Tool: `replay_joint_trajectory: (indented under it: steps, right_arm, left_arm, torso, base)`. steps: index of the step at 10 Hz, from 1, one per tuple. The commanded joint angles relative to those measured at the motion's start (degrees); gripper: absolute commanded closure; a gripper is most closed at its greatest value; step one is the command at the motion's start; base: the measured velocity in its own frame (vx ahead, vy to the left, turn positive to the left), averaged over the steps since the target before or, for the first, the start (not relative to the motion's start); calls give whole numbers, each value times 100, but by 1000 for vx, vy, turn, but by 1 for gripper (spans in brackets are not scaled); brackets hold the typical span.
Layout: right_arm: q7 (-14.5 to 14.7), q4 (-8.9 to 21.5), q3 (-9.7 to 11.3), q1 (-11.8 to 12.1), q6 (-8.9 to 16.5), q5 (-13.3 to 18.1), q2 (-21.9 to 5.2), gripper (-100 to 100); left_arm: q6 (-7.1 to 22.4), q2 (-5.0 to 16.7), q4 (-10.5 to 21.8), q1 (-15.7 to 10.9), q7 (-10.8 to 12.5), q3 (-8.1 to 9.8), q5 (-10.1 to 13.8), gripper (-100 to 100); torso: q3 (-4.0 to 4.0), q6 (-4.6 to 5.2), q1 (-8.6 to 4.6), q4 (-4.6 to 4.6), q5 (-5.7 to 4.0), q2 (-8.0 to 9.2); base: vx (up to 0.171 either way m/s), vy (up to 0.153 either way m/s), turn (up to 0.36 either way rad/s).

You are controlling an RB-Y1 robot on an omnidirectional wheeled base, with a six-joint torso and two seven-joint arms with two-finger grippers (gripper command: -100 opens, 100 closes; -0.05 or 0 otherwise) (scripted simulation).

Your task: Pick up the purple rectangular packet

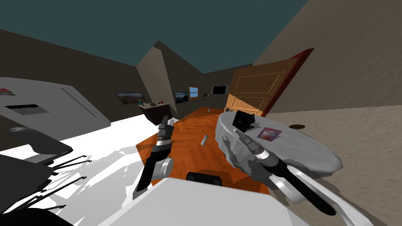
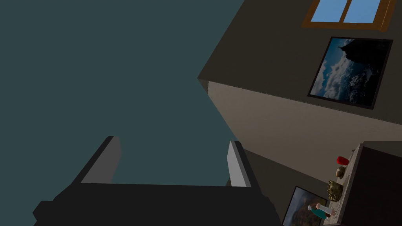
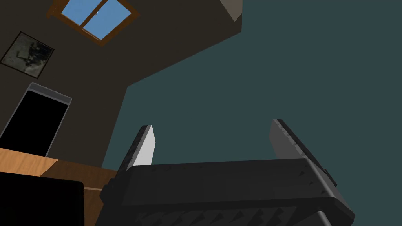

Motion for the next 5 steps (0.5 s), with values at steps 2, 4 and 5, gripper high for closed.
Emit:
replay_joint_trajectory:
  steps: [2, 4, 5]
  right_arm:
    - [-29, 154, 39, -13, -147, 38, -449, -100]
    - [-65, 315, 79, -22, -293, 83, -736, -100]
    - [-65, 315, 79, -22, -293, 83, -914, -100]
  left_arm:
    - [0, 0, 0, -1, 0, -1, 0, 0]
    - [0, 0, 0, 0, 0, 0, 0, 0]
    - [0, 0, 0, -1, 0, -1, 0, 0]
  torso:
    - [1, -5, 6, 0, 1, 2]
    - [1, 0, -1, 0, 0, 1]
    - [-1, -5, 4, 0, 0, -2]
  base:
    - [-1, 52, 137]
    - [9, 35, 71]
    - [14, 42, 94]
